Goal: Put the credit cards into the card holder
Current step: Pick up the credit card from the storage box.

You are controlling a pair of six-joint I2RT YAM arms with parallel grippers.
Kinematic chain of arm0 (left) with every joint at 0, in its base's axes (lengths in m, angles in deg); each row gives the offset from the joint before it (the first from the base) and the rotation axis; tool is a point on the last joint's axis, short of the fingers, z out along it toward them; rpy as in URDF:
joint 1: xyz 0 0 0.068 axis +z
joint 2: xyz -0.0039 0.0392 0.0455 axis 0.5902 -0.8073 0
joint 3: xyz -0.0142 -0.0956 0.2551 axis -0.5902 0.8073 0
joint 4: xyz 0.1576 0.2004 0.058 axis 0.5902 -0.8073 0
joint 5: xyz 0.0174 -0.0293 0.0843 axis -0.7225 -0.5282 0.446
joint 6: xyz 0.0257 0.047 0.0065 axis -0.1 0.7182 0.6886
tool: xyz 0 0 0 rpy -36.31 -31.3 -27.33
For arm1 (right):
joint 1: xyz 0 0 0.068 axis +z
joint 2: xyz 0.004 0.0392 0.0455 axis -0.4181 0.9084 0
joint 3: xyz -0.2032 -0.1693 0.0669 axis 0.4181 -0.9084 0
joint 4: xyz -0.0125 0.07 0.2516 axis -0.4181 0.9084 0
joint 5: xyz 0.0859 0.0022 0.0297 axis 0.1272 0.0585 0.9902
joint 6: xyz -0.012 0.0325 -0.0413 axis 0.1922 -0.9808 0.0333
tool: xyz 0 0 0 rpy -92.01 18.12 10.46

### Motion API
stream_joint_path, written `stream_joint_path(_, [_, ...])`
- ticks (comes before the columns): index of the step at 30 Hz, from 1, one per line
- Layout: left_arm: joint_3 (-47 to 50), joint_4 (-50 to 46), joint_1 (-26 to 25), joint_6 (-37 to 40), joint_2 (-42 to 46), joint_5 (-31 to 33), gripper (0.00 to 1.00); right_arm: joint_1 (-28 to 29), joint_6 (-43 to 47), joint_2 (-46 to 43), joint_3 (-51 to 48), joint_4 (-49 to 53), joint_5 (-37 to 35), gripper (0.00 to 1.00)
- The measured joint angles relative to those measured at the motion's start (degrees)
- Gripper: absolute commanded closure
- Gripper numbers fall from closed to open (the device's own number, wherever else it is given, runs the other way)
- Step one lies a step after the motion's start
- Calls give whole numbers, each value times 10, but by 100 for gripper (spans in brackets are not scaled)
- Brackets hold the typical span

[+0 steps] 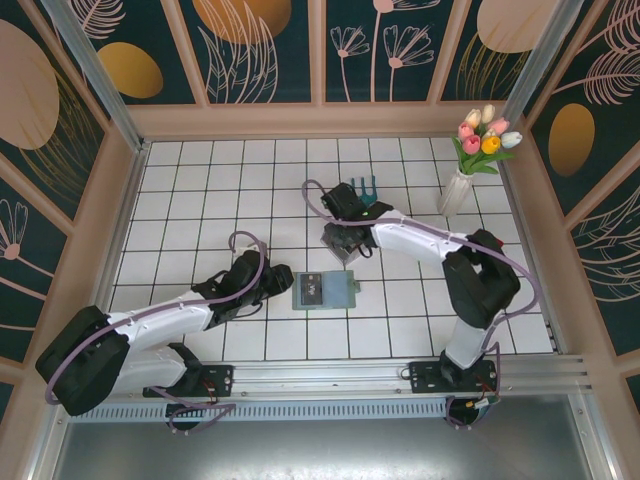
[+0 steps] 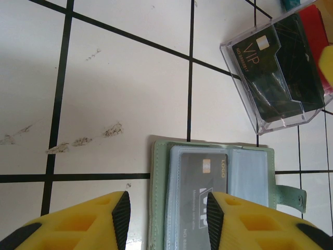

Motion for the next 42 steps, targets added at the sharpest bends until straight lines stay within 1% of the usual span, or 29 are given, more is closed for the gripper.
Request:
stream_joint_path(6, [0, 0, 0, 0, -2, 2, 54, 9, 19, 42, 13, 8, -53, 57])
stream_joint_path(18, [0, -1, 0, 0, -11, 1, 54, 30, 35, 58, 20, 10, -118, 64])
stream_joint_path(21, [0, -1, 0, 0, -17, 0, 54, 30, 37, 58, 20, 10, -126, 69])
stream_joint_path(23, [0, -1, 0, 0, -19, -1, 54, 30, 38, 57, 20, 10, -130, 74])
stream_joint_path(25, [0, -1, 0, 0, -21, -3, 54, 30, 39, 55, 21, 9, -132, 76])
stream_joint_path(26, [0, -1, 0, 0, -21, -5, 54, 30, 39, 54, 22, 10, -133, 81])
stream_joint_path(30, [0, -1, 0, 0, -21, -7, 54, 30, 40, 53, 22, 10, -136, 84])
stream_joint_path(34, [0, -1, 0, 0, -22, -9, 54, 30, 40, 53, 22, 10, -140, 85])
stream_joint_path(37, [0, -1, 0, 0, -24, -9, 54, 30, 40, 51, 22, 10, -141, 91])
stream_joint_path(42, [0, -1, 0, 0, -24, -9, 54, 29, 37, 35, 22, 13, -137, 92])
